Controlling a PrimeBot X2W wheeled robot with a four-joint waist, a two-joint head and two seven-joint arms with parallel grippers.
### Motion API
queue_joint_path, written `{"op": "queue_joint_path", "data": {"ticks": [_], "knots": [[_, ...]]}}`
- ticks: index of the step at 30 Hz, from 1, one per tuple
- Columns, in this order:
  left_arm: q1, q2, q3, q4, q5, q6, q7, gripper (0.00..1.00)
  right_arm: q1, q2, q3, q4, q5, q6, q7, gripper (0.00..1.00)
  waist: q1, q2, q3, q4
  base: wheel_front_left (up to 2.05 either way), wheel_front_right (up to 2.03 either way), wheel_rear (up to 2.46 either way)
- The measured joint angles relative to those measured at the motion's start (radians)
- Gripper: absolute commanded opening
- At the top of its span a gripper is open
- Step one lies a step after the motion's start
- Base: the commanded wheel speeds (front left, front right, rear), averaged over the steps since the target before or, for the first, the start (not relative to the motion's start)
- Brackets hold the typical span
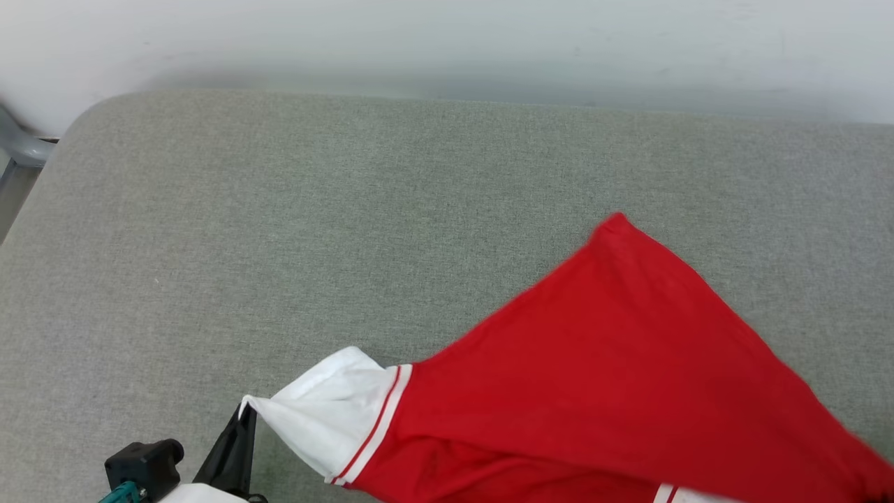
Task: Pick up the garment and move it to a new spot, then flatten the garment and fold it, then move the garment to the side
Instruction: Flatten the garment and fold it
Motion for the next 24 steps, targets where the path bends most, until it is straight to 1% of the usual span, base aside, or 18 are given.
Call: {"op": "queue_joint_path", "data": {"ticks": [5,11,12,13,14,17,24], "knots": [[0.005,0.001,-0.002,0.004,0.0,0.001,0.0,0.0,0.157,0.08,-0.047,-0.002,-0.027,0.0,0.015,0.0,0.0,0.0,0.0,-0.004,0.0,0.0,0.0],[0.003,0.002,-0.004,0.011,0.0,0.001,0.0,0.0,0.192,0.159,-0.059,0.035,-0.075,0.0,-0.023,0.0,0.0,0.0,0.01,-0.005,0.0,0.0,0.0],[0.003,0.002,-0.004,0.013,0.0,0.001,0.0,0.0,0.19,0.167,-0.062,0.04,-0.08,0.0,-0.035,0.19,0.0,0.0,0.01,-0.006,0.0,0.0,0.0],[0.003,0.002,-0.004,0.014,0.0,0.001,0.0,0.0,0.188,0.178,-0.067,0.043,-0.081,0.0,-0.043,0.76,0.0,0.0,0.01,-0.008,0.0,0.0,0.0],[0.003,0.003,-0.003,0.016,-0.002,0.001,-0.001,0.0,0.185,0.186,-0.071,0.044,-0.084,0.0,-0.052,1.0,0.0,0.0,0.009,-0.009,0.0,0.0,0.0],[0.003,0.004,-0.004,0.019,-0.003,0.003,-0.002,0.0,0.158,0.204,-0.095,0.032,-0.099,0.0,-0.095,1.0,0.0,0.0,0.002,-0.013,0.0,0.0,0.0],[0.003,0.005,-0.009,0.012,-0.003,0.007,-0.004,0.0,-0.006,0.203,-0.178,-0.083,-0.116,0.0,-0.183,1.0,0.0,0.0,-0.009,-0.013,0.0,0.0,0.0]]}}
